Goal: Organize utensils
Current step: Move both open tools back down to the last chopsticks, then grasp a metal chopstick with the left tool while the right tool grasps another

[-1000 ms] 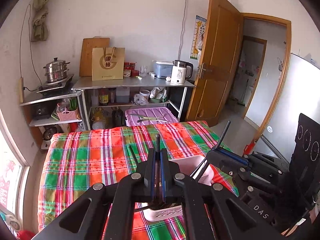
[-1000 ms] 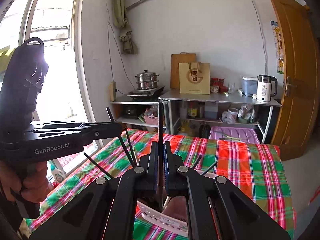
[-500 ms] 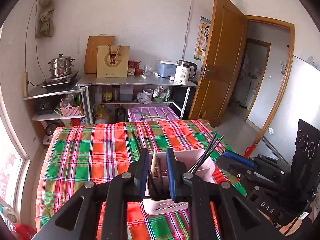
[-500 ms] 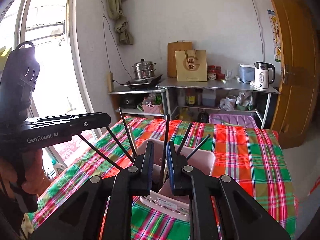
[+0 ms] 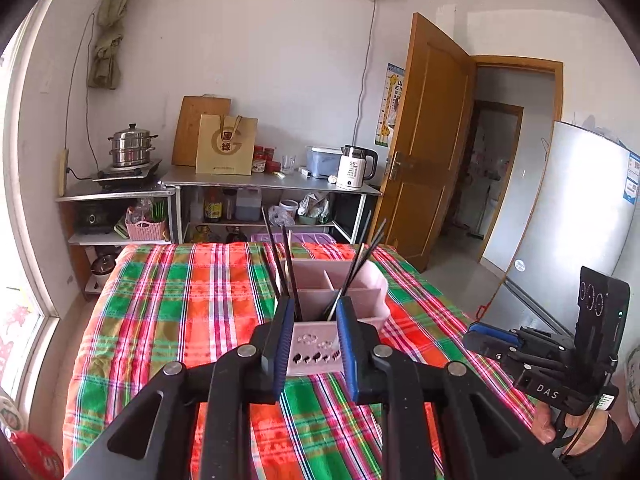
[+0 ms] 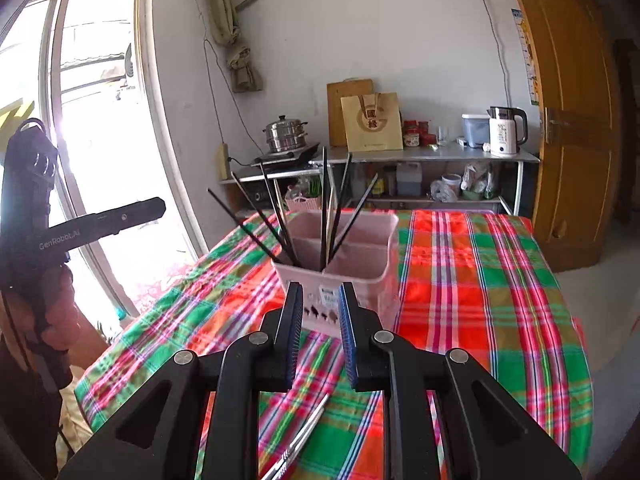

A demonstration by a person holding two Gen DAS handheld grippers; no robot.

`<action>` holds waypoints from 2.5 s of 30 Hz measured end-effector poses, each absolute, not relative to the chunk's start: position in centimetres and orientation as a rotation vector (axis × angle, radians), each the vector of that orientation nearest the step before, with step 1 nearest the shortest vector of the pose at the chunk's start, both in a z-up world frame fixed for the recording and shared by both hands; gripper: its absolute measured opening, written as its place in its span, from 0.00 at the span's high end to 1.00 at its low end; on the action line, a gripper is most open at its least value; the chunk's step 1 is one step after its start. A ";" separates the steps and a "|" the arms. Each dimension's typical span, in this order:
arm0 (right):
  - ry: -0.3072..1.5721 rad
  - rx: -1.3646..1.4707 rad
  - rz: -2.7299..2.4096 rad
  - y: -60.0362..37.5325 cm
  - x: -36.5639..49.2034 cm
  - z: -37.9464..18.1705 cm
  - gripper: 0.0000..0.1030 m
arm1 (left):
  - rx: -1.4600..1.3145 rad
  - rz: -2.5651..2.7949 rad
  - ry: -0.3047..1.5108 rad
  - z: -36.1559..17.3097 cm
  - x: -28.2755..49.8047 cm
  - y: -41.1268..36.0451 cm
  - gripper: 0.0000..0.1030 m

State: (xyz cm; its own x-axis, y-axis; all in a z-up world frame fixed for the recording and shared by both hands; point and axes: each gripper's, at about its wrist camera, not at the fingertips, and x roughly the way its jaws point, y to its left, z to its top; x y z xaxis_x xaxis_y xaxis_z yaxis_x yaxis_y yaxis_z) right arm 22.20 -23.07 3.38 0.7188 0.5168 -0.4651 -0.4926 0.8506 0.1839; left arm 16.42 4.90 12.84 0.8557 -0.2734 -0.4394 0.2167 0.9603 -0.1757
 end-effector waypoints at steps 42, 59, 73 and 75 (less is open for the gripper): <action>0.901 -0.096 0.480 -23.9 20.8 -9.6 0.91 | -0.209 -0.358 0.832 -1.6 15.1 -0.1 0.76; 0.907 -0.095 0.465 -24.5 26.4 -9.4 0.90 | -0.068 -0.349 0.981 -5.9 21.7 -7.3 0.76; 0.918 -0.133 0.474 -23.7 27.4 -9.4 0.95 | 0.039 -0.313 0.980 -5.8 22.1 -8.1 0.94; 0.926 -0.109 0.489 -23.8 27.7 -9.3 0.96 | 0.038 -0.317 0.987 -5.7 22.3 -8.1 0.95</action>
